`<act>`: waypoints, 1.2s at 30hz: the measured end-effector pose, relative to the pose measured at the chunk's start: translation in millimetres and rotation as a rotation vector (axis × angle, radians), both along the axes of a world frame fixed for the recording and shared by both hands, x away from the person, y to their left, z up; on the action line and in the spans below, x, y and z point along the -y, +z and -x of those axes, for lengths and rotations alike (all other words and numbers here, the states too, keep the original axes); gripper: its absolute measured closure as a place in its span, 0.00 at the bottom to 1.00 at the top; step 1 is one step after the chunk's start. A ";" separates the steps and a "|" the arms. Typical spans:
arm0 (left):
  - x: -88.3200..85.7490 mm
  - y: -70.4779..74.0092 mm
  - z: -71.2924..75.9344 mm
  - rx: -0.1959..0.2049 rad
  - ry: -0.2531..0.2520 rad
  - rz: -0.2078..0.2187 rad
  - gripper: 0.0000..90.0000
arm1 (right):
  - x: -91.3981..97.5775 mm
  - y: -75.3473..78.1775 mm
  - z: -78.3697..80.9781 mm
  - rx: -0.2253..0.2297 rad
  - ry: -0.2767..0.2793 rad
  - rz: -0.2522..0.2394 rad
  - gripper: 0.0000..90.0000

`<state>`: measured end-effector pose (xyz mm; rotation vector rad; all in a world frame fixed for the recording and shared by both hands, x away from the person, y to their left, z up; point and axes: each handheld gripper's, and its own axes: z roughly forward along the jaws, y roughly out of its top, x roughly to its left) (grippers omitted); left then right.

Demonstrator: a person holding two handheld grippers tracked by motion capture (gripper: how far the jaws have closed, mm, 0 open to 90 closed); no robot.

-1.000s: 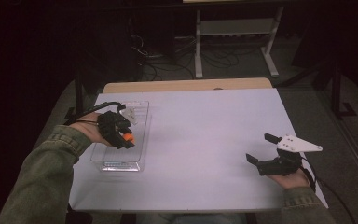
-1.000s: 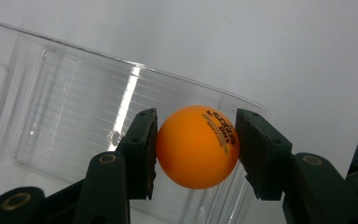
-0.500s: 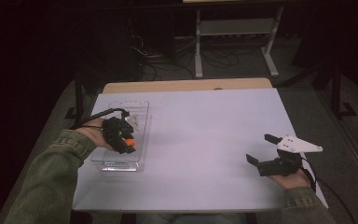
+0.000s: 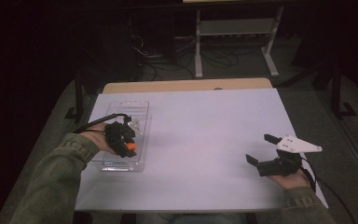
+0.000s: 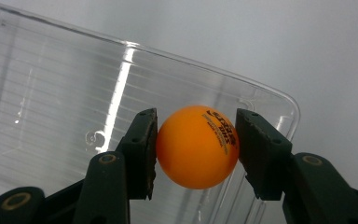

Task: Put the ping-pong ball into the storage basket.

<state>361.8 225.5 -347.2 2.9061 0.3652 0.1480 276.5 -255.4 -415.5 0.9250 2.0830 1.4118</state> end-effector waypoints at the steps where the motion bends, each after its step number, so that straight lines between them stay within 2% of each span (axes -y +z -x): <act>1: 0.2 -1.1 -0.7 -0.001 0.002 0.003 0.56 | 0.0 0.0 0.0 0.000 0.001 0.000 0.00; 6: 1.7 -10.4 -3.4 -0.015 0.002 0.000 0.56 | -0.2 0.0 0.1 -0.001 0.003 0.000 0.00; 10: 3.3 -15.4 -4.2 -0.011 0.003 0.007 0.56 | -0.1 0.0 0.1 0.000 0.004 0.000 0.00; 25: 9.1 -23.8 -5.5 -0.012 -0.015 -0.027 0.55 | -0.8 -0.6 -0.4 -0.005 0.010 0.005 0.00; 36: 3.3 -23.1 -2.8 0.004 0.012 -0.001 0.51 | -0.6 -0.5 -0.2 -0.004 0.007 0.003 0.00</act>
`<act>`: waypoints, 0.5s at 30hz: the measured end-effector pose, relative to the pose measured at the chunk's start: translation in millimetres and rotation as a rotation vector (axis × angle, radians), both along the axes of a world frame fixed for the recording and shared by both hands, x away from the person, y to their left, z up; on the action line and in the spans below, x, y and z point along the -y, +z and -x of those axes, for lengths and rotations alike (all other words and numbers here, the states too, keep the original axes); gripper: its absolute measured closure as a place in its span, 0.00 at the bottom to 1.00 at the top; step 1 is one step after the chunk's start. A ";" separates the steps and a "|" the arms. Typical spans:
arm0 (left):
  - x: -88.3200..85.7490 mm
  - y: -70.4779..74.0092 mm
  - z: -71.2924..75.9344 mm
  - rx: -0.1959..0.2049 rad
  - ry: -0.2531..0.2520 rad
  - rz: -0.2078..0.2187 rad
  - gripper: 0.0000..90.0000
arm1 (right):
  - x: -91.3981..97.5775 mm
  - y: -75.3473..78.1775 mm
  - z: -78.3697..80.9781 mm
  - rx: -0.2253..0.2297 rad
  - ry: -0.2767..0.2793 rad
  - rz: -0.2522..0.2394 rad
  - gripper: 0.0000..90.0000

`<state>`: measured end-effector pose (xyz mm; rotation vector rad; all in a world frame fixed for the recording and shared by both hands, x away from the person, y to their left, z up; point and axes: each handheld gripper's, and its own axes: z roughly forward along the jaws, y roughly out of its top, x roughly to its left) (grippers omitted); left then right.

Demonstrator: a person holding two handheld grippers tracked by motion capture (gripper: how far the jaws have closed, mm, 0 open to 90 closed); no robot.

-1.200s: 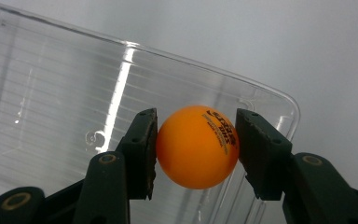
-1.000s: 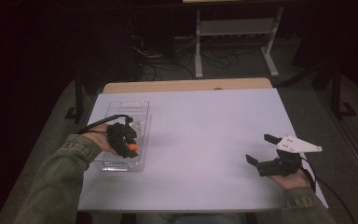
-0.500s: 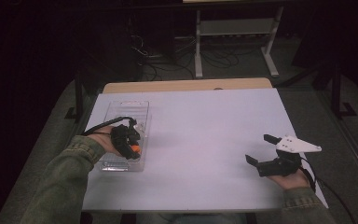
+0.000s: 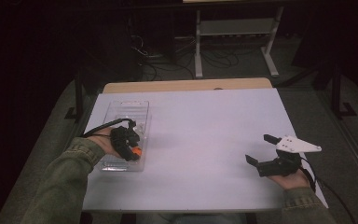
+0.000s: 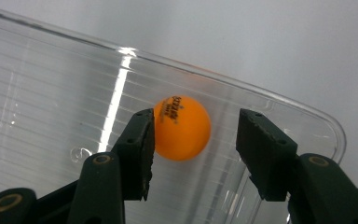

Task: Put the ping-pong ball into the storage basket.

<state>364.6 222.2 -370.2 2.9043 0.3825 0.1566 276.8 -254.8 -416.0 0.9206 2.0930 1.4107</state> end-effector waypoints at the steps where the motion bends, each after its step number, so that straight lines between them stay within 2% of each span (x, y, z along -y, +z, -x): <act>1: -1.2 1.4 -0.3 0.005 0.003 0.001 0.50 | 0.0 0.0 0.0 0.000 0.000 0.000 0.00; 7: -7.0 7.9 -0.5 0.014 0.034 0.020 0.46 | 0.0 -0.1 -0.1 -0.001 -0.001 0.001 0.00; 12: -10.8 14.2 0.0 0.023 0.062 0.039 0.38 | -0.2 -0.1 0.0 -0.003 -0.002 0.003 0.00; 15: -11.7 18.3 0.6 0.026 0.079 0.048 0.37 | -0.2 0.0 0.2 -0.003 -0.003 0.002 0.00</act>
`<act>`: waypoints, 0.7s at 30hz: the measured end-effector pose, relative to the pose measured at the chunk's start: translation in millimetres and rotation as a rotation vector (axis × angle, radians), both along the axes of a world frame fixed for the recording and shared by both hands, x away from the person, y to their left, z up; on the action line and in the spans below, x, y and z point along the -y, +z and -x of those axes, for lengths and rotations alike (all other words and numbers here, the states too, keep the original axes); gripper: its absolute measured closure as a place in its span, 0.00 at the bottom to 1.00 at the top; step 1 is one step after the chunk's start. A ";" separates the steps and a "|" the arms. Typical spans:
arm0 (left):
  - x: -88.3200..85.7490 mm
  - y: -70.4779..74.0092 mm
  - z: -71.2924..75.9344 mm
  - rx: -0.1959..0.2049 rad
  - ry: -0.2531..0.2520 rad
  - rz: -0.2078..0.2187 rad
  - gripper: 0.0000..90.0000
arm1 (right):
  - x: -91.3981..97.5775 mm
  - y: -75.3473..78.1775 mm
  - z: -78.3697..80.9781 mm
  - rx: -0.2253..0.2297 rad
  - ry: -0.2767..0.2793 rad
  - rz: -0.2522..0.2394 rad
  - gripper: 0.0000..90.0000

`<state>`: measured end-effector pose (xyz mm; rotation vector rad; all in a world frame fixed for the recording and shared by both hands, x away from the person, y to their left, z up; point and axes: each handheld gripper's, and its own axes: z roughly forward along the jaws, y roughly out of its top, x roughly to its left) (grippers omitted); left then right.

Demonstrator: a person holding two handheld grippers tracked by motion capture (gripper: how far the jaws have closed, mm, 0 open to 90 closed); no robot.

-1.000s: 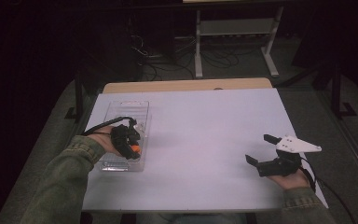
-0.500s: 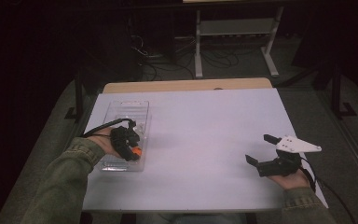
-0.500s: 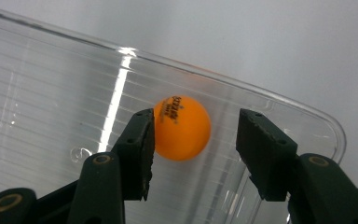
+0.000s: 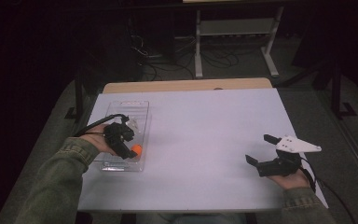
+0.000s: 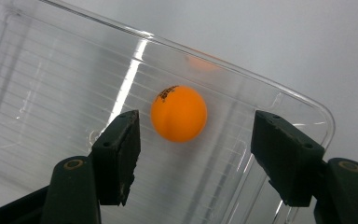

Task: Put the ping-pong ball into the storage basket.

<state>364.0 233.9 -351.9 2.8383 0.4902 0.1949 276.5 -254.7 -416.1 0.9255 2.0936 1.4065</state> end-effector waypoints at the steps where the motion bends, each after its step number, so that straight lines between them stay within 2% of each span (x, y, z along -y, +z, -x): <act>1: -0.1 1.2 -0.1 -0.004 0.008 0.007 0.36 | 0.0 0.0 0.0 0.000 0.000 0.000 0.00; 7: -3.4 4.7 -1.4 -0.019 0.049 0.027 0.23 | 0.1 0.1 0.0 0.001 0.001 -0.001 0.00; 14: -3.5 3.0 8.5 0.033 0.042 0.026 0.09 | -0.1 0.1 0.0 0.001 0.003 0.002 0.00; 17: -5.7 3.5 10.6 0.053 0.057 0.057 0.02 | -0.3 0.1 0.2 0.002 0.002 0.002 0.00; 21: -10.1 6.5 13.6 0.079 0.081 0.117 0.00 | -0.1 0.1 0.3 0.001 0.002 0.003 0.00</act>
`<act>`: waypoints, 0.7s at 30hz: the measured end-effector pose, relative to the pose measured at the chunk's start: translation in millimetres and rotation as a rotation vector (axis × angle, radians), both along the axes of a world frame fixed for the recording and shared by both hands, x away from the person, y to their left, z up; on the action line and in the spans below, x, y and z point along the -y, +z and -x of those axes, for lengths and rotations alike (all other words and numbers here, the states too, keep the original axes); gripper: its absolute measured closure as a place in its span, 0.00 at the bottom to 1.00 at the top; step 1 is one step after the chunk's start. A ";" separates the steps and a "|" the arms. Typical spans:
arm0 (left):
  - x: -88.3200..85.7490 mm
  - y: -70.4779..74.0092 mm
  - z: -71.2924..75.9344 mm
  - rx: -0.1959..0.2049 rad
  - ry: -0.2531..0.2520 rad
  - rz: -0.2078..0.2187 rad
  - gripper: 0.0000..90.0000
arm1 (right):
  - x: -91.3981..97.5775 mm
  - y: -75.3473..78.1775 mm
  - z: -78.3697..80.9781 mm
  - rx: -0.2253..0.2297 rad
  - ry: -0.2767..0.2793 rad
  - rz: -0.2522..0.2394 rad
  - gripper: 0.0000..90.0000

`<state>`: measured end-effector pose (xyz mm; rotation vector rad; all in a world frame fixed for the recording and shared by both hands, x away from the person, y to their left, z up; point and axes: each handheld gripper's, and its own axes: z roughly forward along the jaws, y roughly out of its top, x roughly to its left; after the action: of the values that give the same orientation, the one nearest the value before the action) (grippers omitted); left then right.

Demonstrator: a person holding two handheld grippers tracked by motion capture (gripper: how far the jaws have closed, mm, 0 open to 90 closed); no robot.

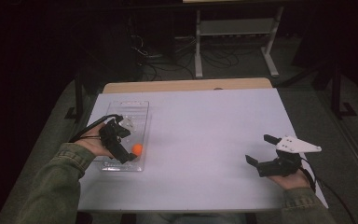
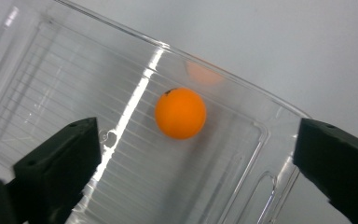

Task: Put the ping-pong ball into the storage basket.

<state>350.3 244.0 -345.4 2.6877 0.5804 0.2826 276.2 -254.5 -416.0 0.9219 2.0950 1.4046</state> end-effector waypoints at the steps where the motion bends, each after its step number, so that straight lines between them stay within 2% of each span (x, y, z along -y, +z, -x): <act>1: -1.0 1.0 1.0 0.010 0.004 0.018 0.00 | 0.0 0.0 0.0 -0.001 0.000 0.000 0.00; 12: -5.4 7.1 10.4 0.077 0.028 0.132 0.00 | 0.2 0.1 0.3 -0.001 -0.001 0.000 0.00; 16: -8.8 9.2 12.5 0.120 0.046 0.175 0.00 | 0.0 0.0 0.2 -0.001 0.000 0.001 0.00; 21: -12.1 10.6 17.6 0.154 0.058 0.231 0.00 | 0.1 0.0 0.3 0.000 0.000 0.001 0.00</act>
<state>332.8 256.2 -334.8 2.4056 0.6046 0.4079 275.9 -254.6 -416.0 0.9219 2.0958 1.4029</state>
